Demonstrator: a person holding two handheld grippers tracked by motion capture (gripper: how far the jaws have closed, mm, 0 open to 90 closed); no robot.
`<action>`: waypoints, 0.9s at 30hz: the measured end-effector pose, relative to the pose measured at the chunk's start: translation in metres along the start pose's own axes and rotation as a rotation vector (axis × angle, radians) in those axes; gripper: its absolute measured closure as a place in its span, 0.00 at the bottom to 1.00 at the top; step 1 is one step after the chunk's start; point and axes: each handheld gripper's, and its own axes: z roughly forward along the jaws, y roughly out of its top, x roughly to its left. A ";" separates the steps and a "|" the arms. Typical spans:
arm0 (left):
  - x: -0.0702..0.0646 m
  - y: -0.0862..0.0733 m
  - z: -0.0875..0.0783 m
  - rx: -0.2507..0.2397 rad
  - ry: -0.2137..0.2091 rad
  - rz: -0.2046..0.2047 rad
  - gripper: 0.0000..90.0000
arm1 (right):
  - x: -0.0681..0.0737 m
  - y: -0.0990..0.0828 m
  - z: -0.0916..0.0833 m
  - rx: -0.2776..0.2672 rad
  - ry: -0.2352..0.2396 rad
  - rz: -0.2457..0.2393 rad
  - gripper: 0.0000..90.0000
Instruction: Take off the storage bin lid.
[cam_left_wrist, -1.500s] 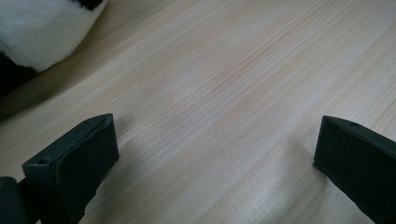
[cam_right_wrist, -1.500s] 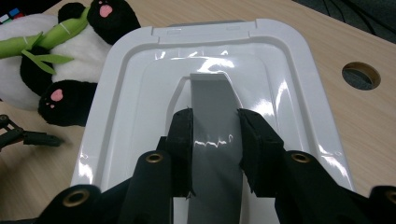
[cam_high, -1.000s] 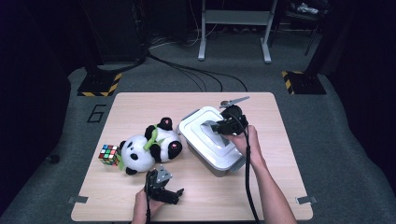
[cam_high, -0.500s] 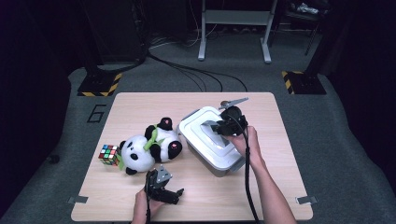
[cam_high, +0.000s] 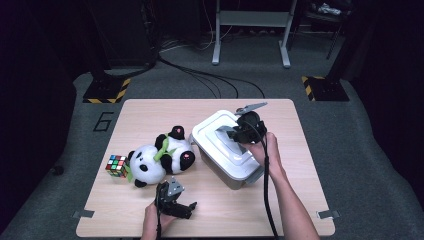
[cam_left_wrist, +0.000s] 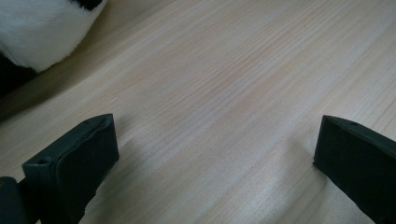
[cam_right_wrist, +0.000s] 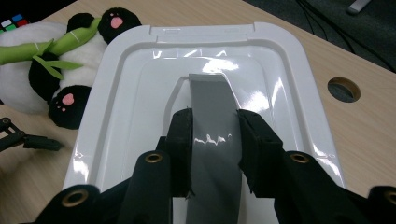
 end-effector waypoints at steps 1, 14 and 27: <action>0.000 0.000 0.000 0.000 0.000 0.000 0.00 | 0.000 0.000 0.000 0.000 0.000 0.000 0.74; 0.000 0.000 0.000 0.002 0.002 0.000 0.00 | -0.001 0.014 -0.023 -0.036 -0.023 -0.022 0.74; 0.000 0.000 0.000 0.000 0.001 0.001 0.00 | -0.010 0.018 -0.037 -0.045 -0.055 -0.031 0.74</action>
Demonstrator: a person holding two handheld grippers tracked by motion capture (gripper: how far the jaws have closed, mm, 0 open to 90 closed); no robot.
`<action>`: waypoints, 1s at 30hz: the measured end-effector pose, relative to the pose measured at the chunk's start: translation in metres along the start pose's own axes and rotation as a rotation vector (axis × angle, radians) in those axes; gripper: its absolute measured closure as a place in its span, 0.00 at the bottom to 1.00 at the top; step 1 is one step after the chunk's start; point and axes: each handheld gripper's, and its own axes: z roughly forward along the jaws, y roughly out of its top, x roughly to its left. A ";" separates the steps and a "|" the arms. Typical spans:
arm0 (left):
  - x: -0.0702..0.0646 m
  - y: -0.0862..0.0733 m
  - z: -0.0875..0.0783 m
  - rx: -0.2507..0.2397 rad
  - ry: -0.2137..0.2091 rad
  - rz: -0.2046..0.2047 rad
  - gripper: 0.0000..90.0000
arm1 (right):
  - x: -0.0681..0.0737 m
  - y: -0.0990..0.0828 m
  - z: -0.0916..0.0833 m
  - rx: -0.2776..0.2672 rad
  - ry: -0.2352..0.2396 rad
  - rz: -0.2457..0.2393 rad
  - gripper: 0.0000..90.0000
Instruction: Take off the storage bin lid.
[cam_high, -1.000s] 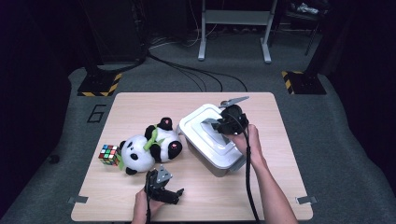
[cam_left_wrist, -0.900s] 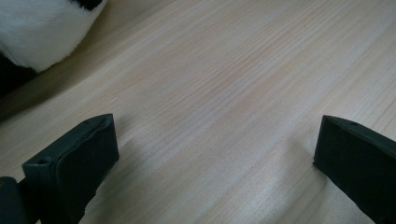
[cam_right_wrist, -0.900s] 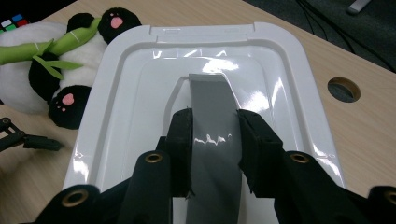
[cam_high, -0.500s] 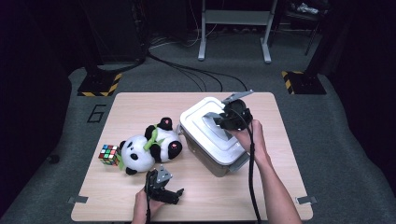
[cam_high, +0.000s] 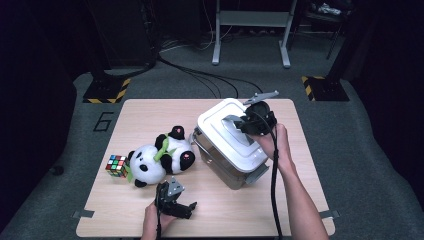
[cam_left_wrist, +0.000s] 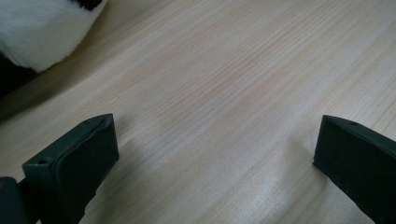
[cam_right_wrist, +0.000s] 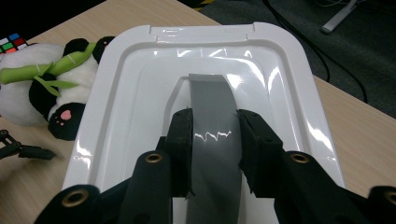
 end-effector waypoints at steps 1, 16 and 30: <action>0.000 0.000 0.000 0.000 -0.001 -0.001 0.00 | -0.002 0.001 -0.002 -0.003 -0.007 0.001 0.74; 0.000 0.000 0.000 0.001 0.001 -0.001 0.00 | -0.024 0.003 -0.022 -0.028 -0.063 0.030 0.74; 0.000 0.000 0.000 0.000 0.000 -0.001 0.00 | -0.056 -0.001 -0.031 -0.036 -0.139 0.099 0.74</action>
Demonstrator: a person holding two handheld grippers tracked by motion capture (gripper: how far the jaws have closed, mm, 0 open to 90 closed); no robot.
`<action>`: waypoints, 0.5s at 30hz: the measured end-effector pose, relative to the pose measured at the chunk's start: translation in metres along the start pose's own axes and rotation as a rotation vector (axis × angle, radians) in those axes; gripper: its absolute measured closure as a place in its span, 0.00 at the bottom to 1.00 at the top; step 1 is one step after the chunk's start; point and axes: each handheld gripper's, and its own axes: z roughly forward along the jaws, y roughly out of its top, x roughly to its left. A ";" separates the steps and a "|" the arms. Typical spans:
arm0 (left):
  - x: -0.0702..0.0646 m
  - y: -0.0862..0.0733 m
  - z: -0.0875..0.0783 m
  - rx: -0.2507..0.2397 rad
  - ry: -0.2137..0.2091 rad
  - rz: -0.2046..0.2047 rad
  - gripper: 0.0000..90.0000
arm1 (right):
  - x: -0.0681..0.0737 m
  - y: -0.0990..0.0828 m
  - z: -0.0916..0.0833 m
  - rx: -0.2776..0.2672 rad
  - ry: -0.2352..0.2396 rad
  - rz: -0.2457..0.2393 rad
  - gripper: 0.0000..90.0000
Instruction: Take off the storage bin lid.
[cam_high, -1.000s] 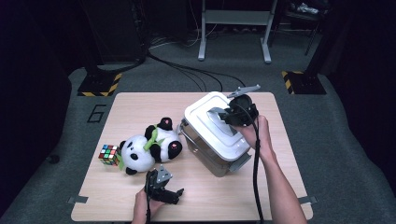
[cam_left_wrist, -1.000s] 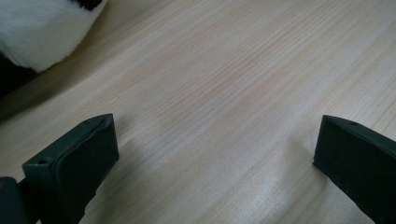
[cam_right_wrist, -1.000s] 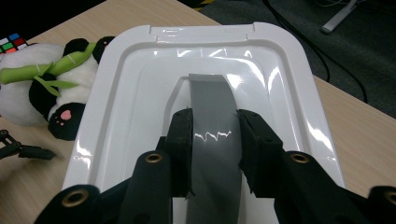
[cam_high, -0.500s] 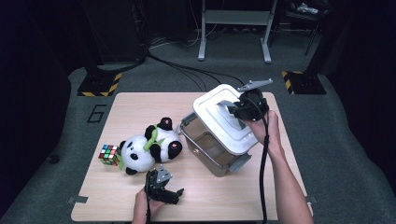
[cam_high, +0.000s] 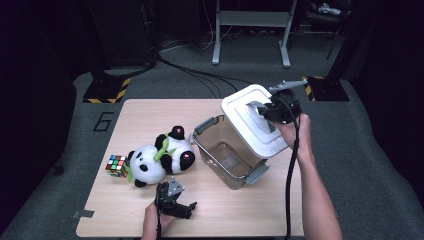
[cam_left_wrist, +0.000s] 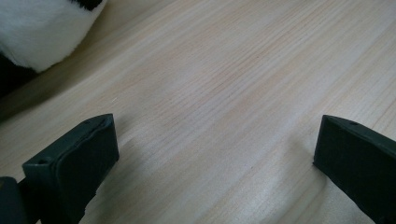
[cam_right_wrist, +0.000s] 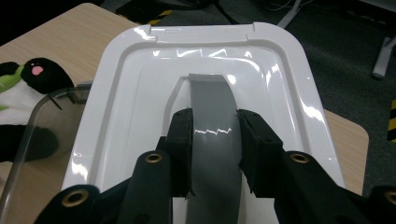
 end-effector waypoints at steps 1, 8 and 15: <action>0.000 0.000 0.000 0.000 0.000 0.001 0.00 | -0.002 0.000 0.000 0.001 -0.005 0.000 0.74; 0.000 0.000 0.000 0.000 0.000 0.000 0.00 | -0.018 -0.001 0.000 0.008 -0.047 0.022 0.74; 0.000 0.000 0.000 0.000 -0.001 -0.001 0.00 | -0.033 -0.004 0.005 0.019 -0.080 0.057 0.74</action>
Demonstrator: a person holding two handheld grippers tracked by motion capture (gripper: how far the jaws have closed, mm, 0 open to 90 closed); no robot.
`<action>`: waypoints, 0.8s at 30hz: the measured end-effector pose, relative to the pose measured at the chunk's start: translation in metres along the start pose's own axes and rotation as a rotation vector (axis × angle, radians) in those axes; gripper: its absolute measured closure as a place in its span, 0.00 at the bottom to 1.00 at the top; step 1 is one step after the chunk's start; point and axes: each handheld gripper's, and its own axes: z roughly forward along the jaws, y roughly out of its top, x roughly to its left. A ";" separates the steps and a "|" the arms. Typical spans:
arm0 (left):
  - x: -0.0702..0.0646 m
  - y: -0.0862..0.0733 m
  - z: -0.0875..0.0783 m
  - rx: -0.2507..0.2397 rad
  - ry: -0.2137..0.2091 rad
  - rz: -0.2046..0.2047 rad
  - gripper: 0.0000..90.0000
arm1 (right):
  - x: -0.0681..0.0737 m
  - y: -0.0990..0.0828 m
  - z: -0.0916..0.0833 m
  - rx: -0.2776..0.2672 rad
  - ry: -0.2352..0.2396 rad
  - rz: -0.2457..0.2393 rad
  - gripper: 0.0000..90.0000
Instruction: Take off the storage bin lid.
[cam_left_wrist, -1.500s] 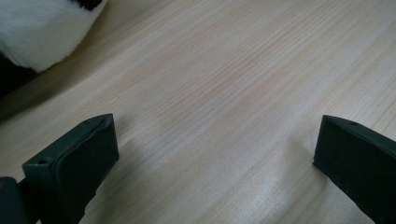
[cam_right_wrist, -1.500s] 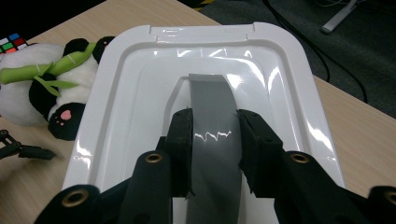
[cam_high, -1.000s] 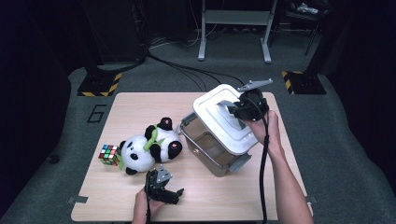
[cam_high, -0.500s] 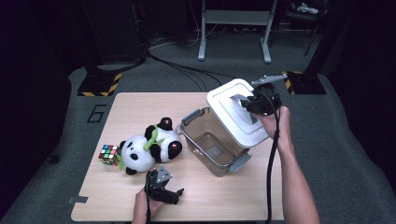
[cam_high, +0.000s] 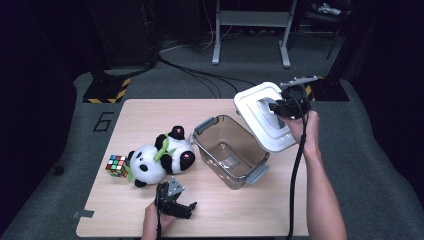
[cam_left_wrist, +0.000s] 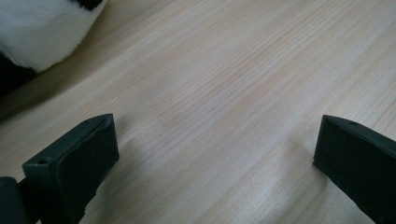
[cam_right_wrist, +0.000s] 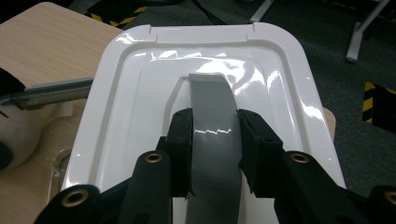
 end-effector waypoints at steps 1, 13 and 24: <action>0.000 0.000 0.000 0.000 0.000 -0.001 0.00 | -0.002 0.000 0.001 0.005 -0.008 0.008 0.74; 0.000 0.000 0.000 -0.002 0.004 0.001 0.00 | -0.023 -0.005 0.014 0.031 -0.071 0.055 0.74; 0.000 0.000 0.000 -0.002 0.005 0.001 0.00 | -0.037 -0.014 0.036 0.060 -0.115 0.107 0.74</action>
